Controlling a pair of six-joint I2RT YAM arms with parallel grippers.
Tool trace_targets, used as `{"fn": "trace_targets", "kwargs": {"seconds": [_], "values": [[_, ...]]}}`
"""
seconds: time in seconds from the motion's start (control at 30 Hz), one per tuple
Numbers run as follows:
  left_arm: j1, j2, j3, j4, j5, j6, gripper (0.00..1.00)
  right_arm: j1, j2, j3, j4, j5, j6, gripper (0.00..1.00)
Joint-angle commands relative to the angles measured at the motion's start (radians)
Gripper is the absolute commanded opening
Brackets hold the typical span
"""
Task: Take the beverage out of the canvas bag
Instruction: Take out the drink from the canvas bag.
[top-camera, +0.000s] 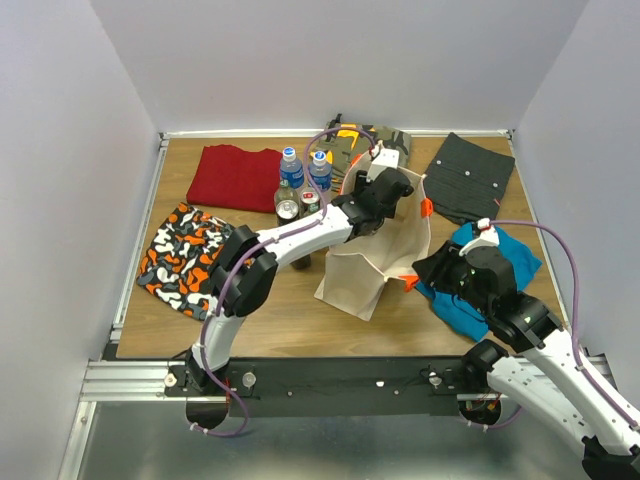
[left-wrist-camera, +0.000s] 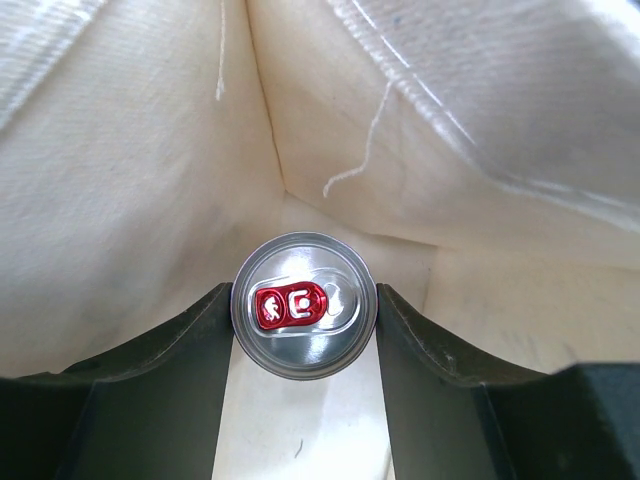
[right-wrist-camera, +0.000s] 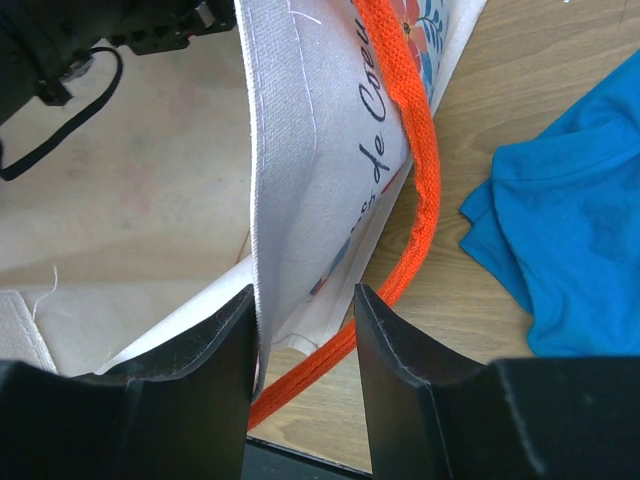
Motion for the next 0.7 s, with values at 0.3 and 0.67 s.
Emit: {"fn": "trace_targets", "kwargs": {"seconds": [0.3,0.67], "values": [[-0.012,-0.195,-0.075,0.116,0.075,0.047,0.00,-0.006,-0.005,-0.018,-0.009,-0.010,-0.015,0.50],[-0.018,-0.267,-0.077,0.100,0.120,0.082,0.00,-0.004,-0.001,-0.016,-0.010,-0.009,-0.017,0.50]]}}
